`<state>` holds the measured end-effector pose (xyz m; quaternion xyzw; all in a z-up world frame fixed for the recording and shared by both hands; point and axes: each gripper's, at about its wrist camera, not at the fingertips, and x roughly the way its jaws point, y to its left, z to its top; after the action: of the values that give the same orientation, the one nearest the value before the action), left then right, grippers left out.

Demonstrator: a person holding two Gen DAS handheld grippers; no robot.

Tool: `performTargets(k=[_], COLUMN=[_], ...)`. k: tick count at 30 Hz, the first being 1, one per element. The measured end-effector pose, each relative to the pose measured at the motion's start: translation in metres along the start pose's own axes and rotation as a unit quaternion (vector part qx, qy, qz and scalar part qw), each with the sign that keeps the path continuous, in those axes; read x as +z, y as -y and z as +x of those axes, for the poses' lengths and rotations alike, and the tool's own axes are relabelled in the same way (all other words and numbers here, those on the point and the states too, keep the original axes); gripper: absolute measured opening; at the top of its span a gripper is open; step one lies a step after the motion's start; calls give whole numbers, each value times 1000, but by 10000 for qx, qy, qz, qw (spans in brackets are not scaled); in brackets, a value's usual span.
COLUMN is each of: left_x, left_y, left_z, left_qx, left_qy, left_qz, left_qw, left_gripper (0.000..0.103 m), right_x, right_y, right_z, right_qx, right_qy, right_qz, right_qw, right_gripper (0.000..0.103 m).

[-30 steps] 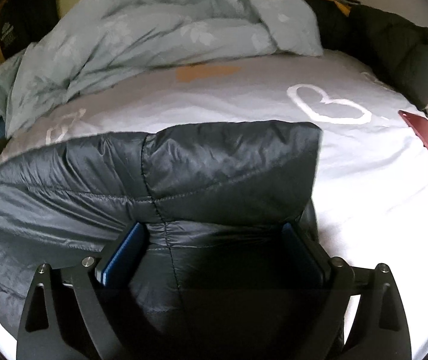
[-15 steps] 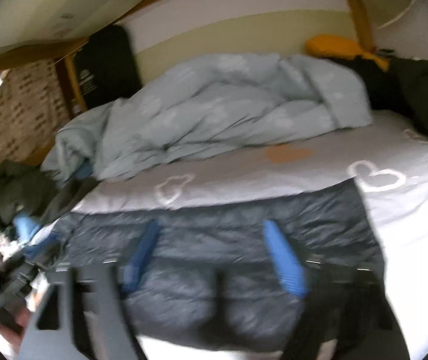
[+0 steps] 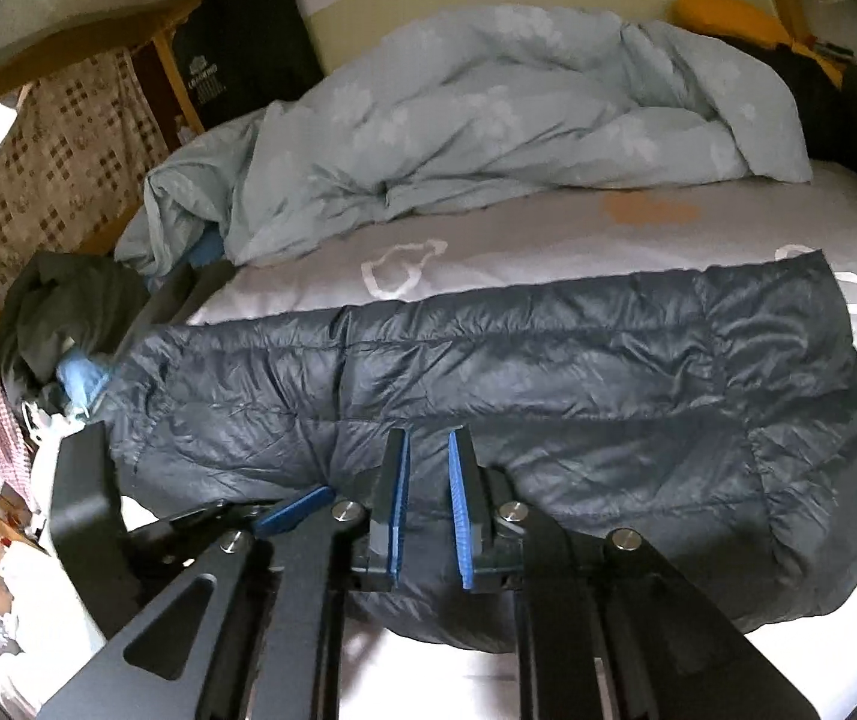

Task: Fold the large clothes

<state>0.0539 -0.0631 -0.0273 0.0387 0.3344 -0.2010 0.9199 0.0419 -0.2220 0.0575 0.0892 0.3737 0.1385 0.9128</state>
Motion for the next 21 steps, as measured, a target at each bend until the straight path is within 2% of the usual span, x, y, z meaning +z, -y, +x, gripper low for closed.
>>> performTargets(k=[2, 4, 7, 12, 17, 21], left_x=[-4, -6, -9, -11, -13, -17], left_y=[5, 2, -4, -4, -9, -12], left_z=[1, 1, 0, -2, -3, -3], left_qx=[116, 73, -145, -118, -219, -292], left_qy=[75, 98, 172, 229, 202, 146], left_qz=[94, 54, -153, -112, -246, -307], left_qw=[9999, 9999, 9996, 9996, 9993, 9990], left_gripper=[23, 23, 23, 23, 23, 23], right_x=[5, 9, 11, 2, 17, 35], right_y=[-4, -9, -16, -21, -16, -10], right_z=[7, 15, 36, 90, 112, 138], right_qx=[91, 210, 322, 419, 113, -52], right_qy=[-157, -303, -674, -1466, -1217, -1298], right_qz=[19, 28, 80, 314, 393, 452], right_qw=[9998, 9993, 9972, 9878, 9917, 9905], right_gripper=[14, 14, 14, 14, 11, 5])
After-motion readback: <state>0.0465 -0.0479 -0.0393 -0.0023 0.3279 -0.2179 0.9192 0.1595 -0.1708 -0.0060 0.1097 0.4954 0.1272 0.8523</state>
